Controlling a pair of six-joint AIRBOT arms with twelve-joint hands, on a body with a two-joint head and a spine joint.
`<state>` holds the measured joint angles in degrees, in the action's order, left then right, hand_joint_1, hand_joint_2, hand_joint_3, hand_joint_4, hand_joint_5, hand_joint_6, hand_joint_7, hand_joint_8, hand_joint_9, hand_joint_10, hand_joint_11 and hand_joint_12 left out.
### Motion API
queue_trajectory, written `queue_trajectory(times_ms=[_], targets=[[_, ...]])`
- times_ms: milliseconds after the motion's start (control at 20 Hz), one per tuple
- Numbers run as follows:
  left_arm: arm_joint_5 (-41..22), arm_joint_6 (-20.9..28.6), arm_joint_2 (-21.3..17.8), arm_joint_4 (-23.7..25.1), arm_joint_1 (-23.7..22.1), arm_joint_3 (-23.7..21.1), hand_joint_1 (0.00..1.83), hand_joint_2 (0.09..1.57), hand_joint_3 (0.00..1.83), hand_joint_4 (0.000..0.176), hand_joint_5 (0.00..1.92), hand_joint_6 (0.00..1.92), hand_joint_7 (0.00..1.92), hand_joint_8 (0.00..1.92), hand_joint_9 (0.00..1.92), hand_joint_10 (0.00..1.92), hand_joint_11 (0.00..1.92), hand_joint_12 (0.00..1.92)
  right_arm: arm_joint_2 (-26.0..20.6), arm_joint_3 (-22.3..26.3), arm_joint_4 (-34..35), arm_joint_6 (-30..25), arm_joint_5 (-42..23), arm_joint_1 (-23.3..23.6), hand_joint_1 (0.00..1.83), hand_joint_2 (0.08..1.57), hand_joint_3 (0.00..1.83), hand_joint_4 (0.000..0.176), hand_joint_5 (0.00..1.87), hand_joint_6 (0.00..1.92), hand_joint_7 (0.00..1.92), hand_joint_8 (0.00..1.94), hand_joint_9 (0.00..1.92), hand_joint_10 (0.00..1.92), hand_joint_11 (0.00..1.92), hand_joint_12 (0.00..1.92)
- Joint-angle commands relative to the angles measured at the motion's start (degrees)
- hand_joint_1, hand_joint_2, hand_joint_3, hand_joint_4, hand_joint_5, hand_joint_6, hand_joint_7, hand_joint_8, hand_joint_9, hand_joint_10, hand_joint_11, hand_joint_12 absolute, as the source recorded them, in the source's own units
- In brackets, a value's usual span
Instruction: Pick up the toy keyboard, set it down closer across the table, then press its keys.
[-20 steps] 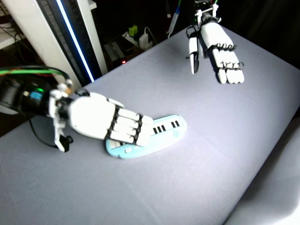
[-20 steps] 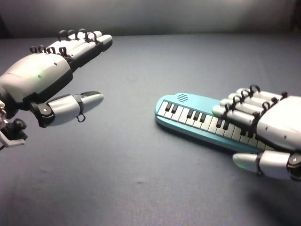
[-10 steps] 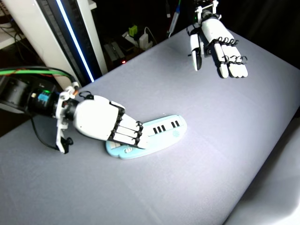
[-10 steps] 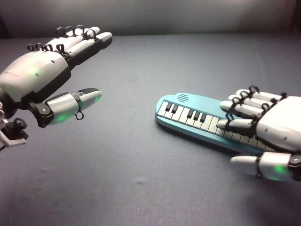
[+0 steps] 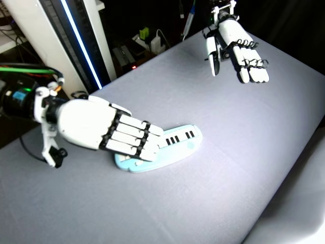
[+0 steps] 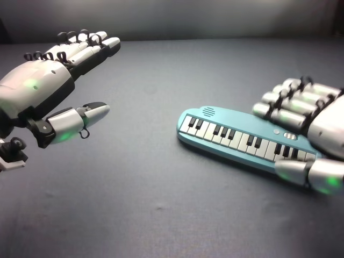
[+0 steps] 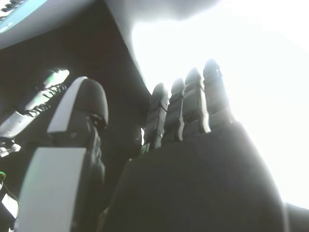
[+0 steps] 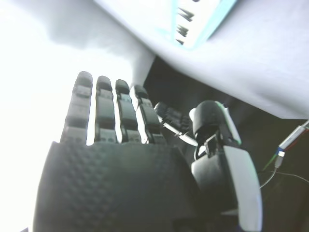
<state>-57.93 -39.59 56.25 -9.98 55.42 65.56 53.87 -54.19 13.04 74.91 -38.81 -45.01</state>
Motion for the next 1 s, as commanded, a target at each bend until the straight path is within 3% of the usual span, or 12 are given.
queue_trajectory(times_ms=[0,250,300,350,450,550,650,950], targets=[[-7.15,0.08,-0.32,-0.19,-0.35,-0.11,0.79,1.38,0.00,0.000,0.11,0.01,0.00,0.00,0.00,0.00,0.00,0.00,0.32,-0.72,-0.27,0.06,-3.32,0.21,0.10,1.37,0.00,0.000,0.13,0.03,0.00,0.00,0.00,0.00,0.00,0.00],[-7.15,0.08,-0.25,-0.11,-0.34,-0.12,0.78,1.38,0.00,0.004,0.11,0.01,0.00,0.00,0.00,0.00,0.00,0.00,1.65,-2.20,-0.35,0.07,0.81,-0.13,0.09,1.37,0.00,0.000,0.35,0.01,0.02,0.00,0.00,0.00,0.00,0.07],[-7.13,0.08,-0.25,-0.12,-0.33,-0.12,0.76,1.38,0.00,0.011,0.11,0.00,0.00,0.00,0.00,0.00,0.00,0.00,1.63,-2.17,-0.39,0.07,0.79,-0.13,0.15,1.36,0.00,0.000,0.39,0.01,0.03,0.00,0.00,0.00,0.00,0.01],[-7.13,0.08,-0.25,-0.18,-0.32,-0.09,0.79,1.38,0.00,0.000,0.12,0.01,0.00,0.00,0.00,0.00,0.00,0.00,1.60,-2.17,-0.44,0.07,0.75,-0.13,0.13,1.36,0.00,0.000,0.40,0.01,0.06,0.01,0.00,0.00,0.00,0.00],[-7.14,0.08,-0.25,-0.19,-0.32,-0.09,0.79,1.38,0.00,0.000,0.12,0.01,0.00,0.00,0.00,0.00,0.00,0.00,1.34,-1.87,-0.70,0.07,0.16,-0.11,0.15,1.37,0.00,0.000,0.42,0.01,0.08,0.01,0.00,0.00,0.00,0.00],[-7.31,0.08,-0.25,-0.19,-0.32,-0.09,0.79,1.38,0.00,0.008,0.12,0.00,0.00,0.00,0.00,0.00,0.00,0.00,-0.87,-0.36,-0.67,0.07,-3.47,-0.11,0.01,1.38,0.01,0.000,0.35,0.00,0.04,0.00,0.00,0.00,0.00,0.00],[-7.56,0.15,-0.27,-0.31,-0.21,-0.12,0.84,1.38,0.00,0.000,0.12,0.00,0.00,0.00,0.00,0.00,0.00,0.00,-3.71,1.93,-0.67,-0.13,-8.68,-0.11,0.00,1.36,0.00,0.000,0.20,0.00,0.00,0.00,0.00,0.00,0.00,0.00],[-10.99,0.33,-0.65,-1.37,1.25,-1.04,0.87,1.37,0.00,0.000,0.04,0.00,0.00,0.00,0.00,0.00,0.00,0.00,-9.41,6.29,-0.79,-6.98,-27.27,-3.48,0.04,1.40,0.01,0.000,0.05,0.00,0.00,0.00,0.00,0.00,0.00,0.00]])
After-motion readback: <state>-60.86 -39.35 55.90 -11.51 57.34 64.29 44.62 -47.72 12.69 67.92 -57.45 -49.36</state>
